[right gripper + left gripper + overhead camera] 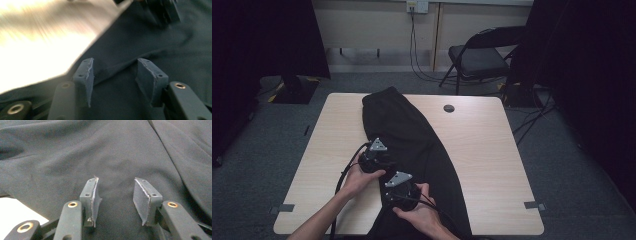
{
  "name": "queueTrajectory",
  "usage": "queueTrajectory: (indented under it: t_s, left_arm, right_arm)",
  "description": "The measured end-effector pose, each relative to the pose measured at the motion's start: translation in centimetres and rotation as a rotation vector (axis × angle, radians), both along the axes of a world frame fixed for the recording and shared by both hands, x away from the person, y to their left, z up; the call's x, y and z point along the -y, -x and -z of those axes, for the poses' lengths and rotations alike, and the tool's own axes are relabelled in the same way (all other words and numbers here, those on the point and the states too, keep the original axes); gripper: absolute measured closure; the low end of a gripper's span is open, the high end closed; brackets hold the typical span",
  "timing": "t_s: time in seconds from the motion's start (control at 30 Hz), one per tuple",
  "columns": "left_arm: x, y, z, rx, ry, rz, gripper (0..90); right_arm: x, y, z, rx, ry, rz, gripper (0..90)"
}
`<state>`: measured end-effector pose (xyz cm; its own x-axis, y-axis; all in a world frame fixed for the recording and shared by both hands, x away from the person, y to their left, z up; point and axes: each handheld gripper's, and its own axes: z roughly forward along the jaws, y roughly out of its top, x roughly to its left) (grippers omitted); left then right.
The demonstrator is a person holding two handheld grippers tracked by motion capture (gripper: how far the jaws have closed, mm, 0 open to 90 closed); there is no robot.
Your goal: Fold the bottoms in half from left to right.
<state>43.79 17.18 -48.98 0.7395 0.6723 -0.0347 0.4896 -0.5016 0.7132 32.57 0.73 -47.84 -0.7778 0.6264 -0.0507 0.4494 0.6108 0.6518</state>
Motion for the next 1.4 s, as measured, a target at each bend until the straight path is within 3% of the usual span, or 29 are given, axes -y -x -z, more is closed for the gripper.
queueTrajectory:
  t_s: [0.03,0.2,0.3,0.33,0.43,0.53,0.67,0.77,0.8,0.83,0.87,0.9,0.97,1.07,1.27,1.4]
  left_arm:
    - [0.0,0.0,0.0,0.002,0.000,-0.002,55.5]
    - [0.0,-0.1,0.1,0.004,0.000,-0.008,55.0]
    - [0.0,-0.2,0.1,0.002,0.007,-0.008,55.0]
    - [0.0,-0.2,0.1,0.003,0.007,-0.010,55.0]
    - [0.0,-0.2,0.1,0.004,0.003,-0.011,55.0]
    - [0.0,-0.2,0.1,0.004,0.007,-0.010,54.9]
    - [0.0,-0.2,0.1,0.003,0.002,-0.010,54.8]
    - [-0.1,-0.2,0.1,0.005,0.005,-0.009,54.8]
    - [-0.1,-0.2,0.1,0.005,0.008,-0.008,54.8]
    - [0.0,-0.2,0.1,0.005,0.004,-0.011,54.8]
    - [0.0,-0.2,0.1,0.005,0.004,-0.011,54.7]
    - [0.0,-0.2,0.1,0.003,0.004,-0.011,54.7]
    - [-0.1,-0.2,0.1,0.004,0.006,-0.009,54.7]
    - [-0.1,-0.2,0.1,0.004,0.007,-0.010,54.7]
    - [-0.1,-0.2,0.1,-0.001,0.009,-0.014,54.7]
    - [-0.1,-0.3,0.1,-0.005,0.012,-0.020,54.7]
  right_arm:
    - [0.0,0.0,0.0,0.000,0.000,0.000,52.0]
    - [0.8,-0.1,0.5,-0.009,-0.023,0.005,70.1]
    - [0.9,-0.6,0.5,-0.062,-0.058,0.020,75.7]
    - [1.0,-0.7,0.5,-0.062,-0.062,0.027,74.8]
    - [0.7,-0.8,0.5,-0.067,-0.087,0.050,59.0]
    - [0.2,-0.8,0.2,-0.045,-0.101,0.052,54.5]
    - [-0.5,-1.0,0.5,-0.032,-0.058,0.070,53.7]
    - [-0.8,-0.9,0.7,-0.030,-0.065,0.057,64.3]
    - [-1.0,-0.8,0.7,-0.048,-0.081,0.038,79.2]
    - [-1.0,-0.8,0.7,-0.045,-0.078,0.031,84.6]
    - [-1.0,-0.8,0.7,-0.045,-0.078,0.031,84.6]
    - [-0.9,-0.7,0.6,-0.044,-0.081,0.022,90.0]
    - [-0.7,-0.7,0.6,-0.050,-0.091,0.019,90.0]
    - [0.1,-0.4,0.0,-0.057,-0.124,0.013,90.0]
    - [2.9,0.5,-2.2,-0.023,-0.161,0.035,90.0]
    - [7.1,1.7,-4.3,-0.003,-0.209,0.081,90.0]
